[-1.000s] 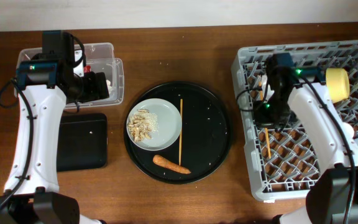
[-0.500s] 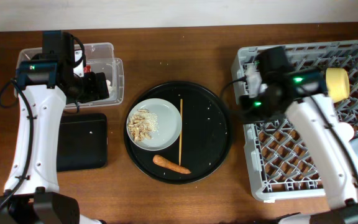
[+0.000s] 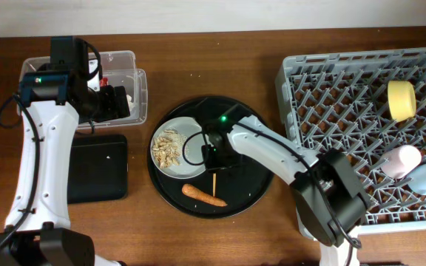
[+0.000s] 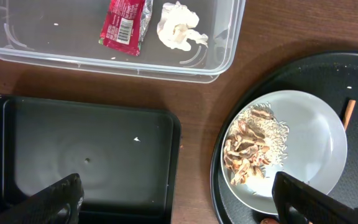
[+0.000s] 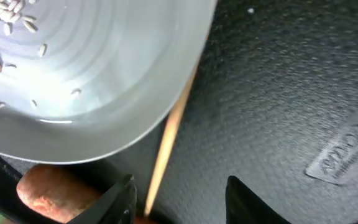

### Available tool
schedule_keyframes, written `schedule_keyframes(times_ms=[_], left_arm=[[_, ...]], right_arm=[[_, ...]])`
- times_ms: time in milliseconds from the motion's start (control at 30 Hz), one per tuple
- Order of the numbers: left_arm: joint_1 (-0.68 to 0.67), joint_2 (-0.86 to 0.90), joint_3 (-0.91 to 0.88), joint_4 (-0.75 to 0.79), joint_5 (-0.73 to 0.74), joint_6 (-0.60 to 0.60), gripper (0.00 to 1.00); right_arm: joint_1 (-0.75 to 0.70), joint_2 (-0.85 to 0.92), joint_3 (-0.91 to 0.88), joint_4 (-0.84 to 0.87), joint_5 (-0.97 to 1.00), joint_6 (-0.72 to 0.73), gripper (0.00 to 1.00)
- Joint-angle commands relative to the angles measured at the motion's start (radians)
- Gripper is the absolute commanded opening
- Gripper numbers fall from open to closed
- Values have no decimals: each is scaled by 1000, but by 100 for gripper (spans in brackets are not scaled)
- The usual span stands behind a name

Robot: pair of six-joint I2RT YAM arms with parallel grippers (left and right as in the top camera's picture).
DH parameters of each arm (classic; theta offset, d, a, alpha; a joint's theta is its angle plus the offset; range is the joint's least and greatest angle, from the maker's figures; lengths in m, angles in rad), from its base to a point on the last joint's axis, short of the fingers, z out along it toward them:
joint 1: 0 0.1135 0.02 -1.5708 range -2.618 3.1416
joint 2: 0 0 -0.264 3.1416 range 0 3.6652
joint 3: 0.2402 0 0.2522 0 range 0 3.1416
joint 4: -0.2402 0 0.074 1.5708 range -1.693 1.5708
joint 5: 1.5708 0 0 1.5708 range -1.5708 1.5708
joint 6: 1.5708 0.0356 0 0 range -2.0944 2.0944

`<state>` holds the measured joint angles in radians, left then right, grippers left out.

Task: Sort waste into correct bins and load items into the dishwasher rack
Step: 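Grasp the second chopstick with the right gripper and put it in the rack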

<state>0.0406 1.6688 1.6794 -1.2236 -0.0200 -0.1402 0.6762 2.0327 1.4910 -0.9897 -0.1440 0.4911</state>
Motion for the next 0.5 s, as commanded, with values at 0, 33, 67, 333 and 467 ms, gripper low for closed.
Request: schedule_keyframes(times_ms=[0, 33, 67, 333, 467], left_arm=[[2, -14, 8, -1, -10, -5, 96], [2, -14, 8, -1, -10, -5, 97], [2, -14, 8, -1, -10, -5, 96], [2, -14, 8, -2, -10, -5, 96], [2, -14, 8, -2, -10, -5, 96]], right_arm=[[18, 35, -11, 11, 53, 54, 46], [19, 46, -12, 11, 84, 72, 46], [19, 53, -12, 16, 94, 80, 46], [47, 110, -12, 19, 112, 155, 46], [36, 114, -12, -14, 156, 225, 23]])
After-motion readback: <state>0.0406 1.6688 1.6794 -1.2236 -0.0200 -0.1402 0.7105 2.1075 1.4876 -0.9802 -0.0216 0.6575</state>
